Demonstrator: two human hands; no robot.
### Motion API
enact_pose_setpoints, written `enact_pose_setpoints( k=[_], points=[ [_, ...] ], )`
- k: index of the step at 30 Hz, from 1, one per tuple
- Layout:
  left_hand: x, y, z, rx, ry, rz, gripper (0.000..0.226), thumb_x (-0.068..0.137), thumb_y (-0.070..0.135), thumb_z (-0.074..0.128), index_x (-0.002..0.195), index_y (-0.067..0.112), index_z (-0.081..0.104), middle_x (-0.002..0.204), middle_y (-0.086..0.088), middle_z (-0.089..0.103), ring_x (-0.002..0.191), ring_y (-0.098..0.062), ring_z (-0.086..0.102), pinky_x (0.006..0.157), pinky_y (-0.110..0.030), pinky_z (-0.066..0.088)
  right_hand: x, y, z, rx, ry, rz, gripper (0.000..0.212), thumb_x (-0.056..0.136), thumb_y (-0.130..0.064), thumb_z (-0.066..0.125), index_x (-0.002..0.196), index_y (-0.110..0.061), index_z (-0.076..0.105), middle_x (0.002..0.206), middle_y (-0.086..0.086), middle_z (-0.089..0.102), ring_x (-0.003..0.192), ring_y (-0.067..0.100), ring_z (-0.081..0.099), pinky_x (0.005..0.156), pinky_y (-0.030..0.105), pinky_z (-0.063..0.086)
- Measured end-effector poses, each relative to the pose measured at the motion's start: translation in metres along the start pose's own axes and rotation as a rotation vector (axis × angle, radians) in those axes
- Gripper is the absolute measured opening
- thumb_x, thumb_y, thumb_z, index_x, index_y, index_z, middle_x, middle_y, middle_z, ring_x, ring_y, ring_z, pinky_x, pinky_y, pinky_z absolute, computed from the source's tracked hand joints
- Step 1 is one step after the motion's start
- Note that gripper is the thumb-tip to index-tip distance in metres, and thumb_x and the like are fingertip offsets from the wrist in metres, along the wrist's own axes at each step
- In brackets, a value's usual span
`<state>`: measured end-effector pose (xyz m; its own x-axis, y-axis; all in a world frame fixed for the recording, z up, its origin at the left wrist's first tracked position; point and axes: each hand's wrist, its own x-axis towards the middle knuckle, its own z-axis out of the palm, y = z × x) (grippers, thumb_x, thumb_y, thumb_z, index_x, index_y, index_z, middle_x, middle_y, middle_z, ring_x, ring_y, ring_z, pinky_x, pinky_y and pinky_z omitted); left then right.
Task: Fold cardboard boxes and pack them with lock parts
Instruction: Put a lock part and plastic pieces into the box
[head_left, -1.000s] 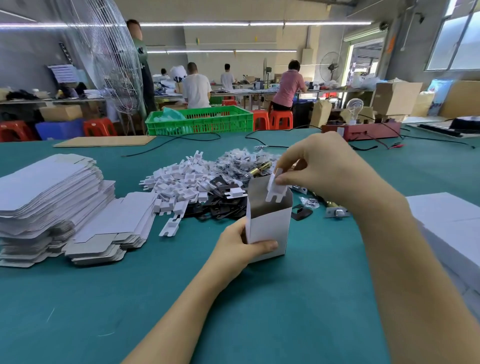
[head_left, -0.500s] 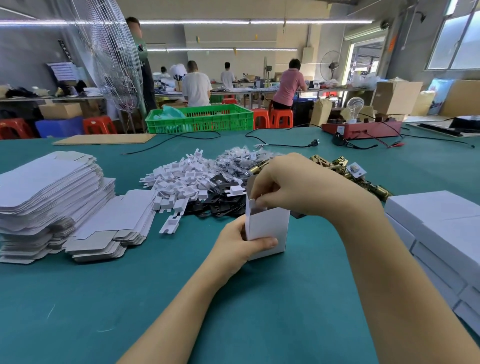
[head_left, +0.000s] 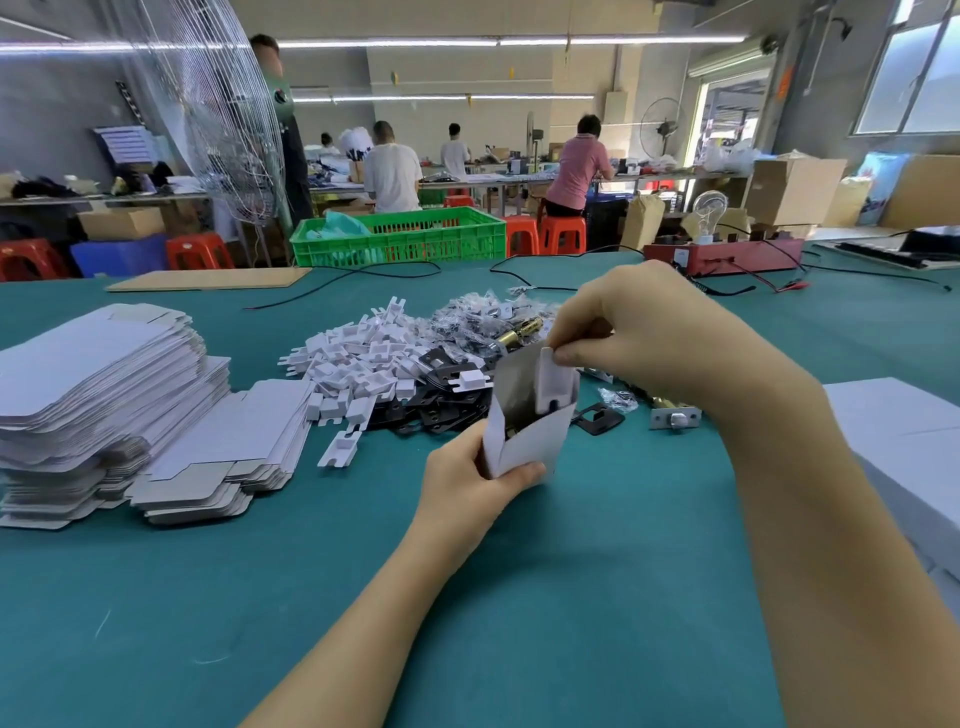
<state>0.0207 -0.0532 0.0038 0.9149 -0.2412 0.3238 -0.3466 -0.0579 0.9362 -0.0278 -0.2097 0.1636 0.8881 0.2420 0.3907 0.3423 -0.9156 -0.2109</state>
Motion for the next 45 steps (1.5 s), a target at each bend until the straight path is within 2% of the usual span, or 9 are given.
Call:
enact_pose_setpoints(
  k=[4,9,16,18,24,31,37,41,45],
  points=[
    [0.0,-0.001,0.0,0.056,-0.029,0.034,0.033,0.076,0.008,0.082,0.09,0.034,0.068,0.09,0.013,0.071,0.075,0.001,0.06,0.068,-0.016,0.048,-0.007,0.004,-0.012,-0.007,0.03,0.031,0.01,0.083,-0.012,0.071,0.091,-0.015,0.078,0.087,-0.001,0.074,0.079,0.01,0.065,0.079,0.023,0.049],
    [0.003,-0.003,0.0,0.0,-0.034,-0.014,0.039,0.074,0.004,0.082,0.09,0.037,0.069,0.091,0.013,0.073,0.079,0.0,0.063,0.07,-0.016,0.052,-0.01,0.005,-0.017,0.015,0.081,0.0,0.01,0.082,-0.011,0.073,0.088,-0.016,0.079,0.081,-0.004,0.072,0.069,0.002,0.059,0.067,0.006,0.041],
    [0.005,-0.002,-0.002,-0.145,-0.1,-0.093,0.041,0.07,0.008,0.083,0.1,0.033,0.071,0.099,0.008,0.075,0.09,-0.004,0.068,0.069,-0.014,0.051,0.001,-0.001,0.002,0.048,0.054,-0.065,0.01,0.082,-0.012,0.073,0.09,-0.016,0.079,0.085,-0.002,0.074,0.074,0.006,0.064,0.072,0.01,0.047],
    [0.006,-0.002,-0.001,-0.158,-0.104,-0.102,0.039,0.065,0.016,0.08,0.099,0.033,0.071,0.098,0.01,0.075,0.089,-0.003,0.068,0.07,-0.015,0.051,0.004,-0.002,0.008,0.01,0.018,-0.051,0.012,0.082,-0.011,0.072,0.09,-0.017,0.079,0.086,-0.002,0.075,0.077,0.009,0.066,0.078,0.02,0.05],
    [0.008,-0.005,-0.001,-0.196,-0.129,-0.098,0.036,0.064,0.016,0.079,0.094,0.034,0.073,0.095,0.01,0.075,0.087,-0.005,0.067,0.075,-0.019,0.054,0.005,0.004,0.014,0.015,-0.188,0.021,0.013,0.082,-0.014,0.071,0.087,-0.022,0.079,0.081,-0.009,0.073,0.071,0.0,0.062,0.066,0.011,0.046],
    [0.008,-0.007,-0.002,-0.177,-0.121,-0.091,0.036,0.065,0.02,0.079,0.097,0.033,0.072,0.097,0.01,0.075,0.089,-0.006,0.068,0.075,-0.019,0.054,0.001,0.024,0.011,0.209,-0.076,0.087,0.012,0.087,-0.031,0.067,0.083,-0.024,0.076,0.069,-0.01,0.07,0.064,-0.001,0.064,0.058,0.006,0.044],
    [0.013,-0.011,-0.009,-0.255,0.165,-0.136,0.026,0.078,0.006,0.08,0.093,0.025,0.07,0.085,0.012,0.076,0.077,-0.005,0.07,0.063,-0.017,0.055,0.002,0.061,0.043,0.46,0.301,0.347,0.021,0.09,-0.024,0.063,0.074,-0.012,0.071,0.067,0.003,0.07,0.058,0.008,0.063,0.061,0.029,0.05],
    [0.016,-0.014,-0.015,-0.276,0.292,-0.162,0.023,0.078,0.011,0.08,0.093,0.025,0.069,0.083,0.014,0.074,0.075,-0.001,0.069,0.06,-0.015,0.052,-0.002,0.085,0.095,0.292,0.385,0.527,0.013,0.09,-0.013,0.059,0.097,-0.01,0.07,0.091,0.006,0.068,0.081,0.018,0.059,0.075,0.032,0.048],
    [0.017,-0.016,-0.013,-0.279,0.308,-0.18,0.022,0.077,0.012,0.08,0.092,0.024,0.069,0.084,0.014,0.074,0.081,-0.006,0.068,0.068,-0.023,0.051,-0.012,0.097,0.142,0.14,0.221,0.544,0.032,0.094,-0.012,0.052,0.126,-0.011,0.058,0.123,0.01,0.059,0.111,0.026,0.053,0.09,0.036,0.044]
  ],
)
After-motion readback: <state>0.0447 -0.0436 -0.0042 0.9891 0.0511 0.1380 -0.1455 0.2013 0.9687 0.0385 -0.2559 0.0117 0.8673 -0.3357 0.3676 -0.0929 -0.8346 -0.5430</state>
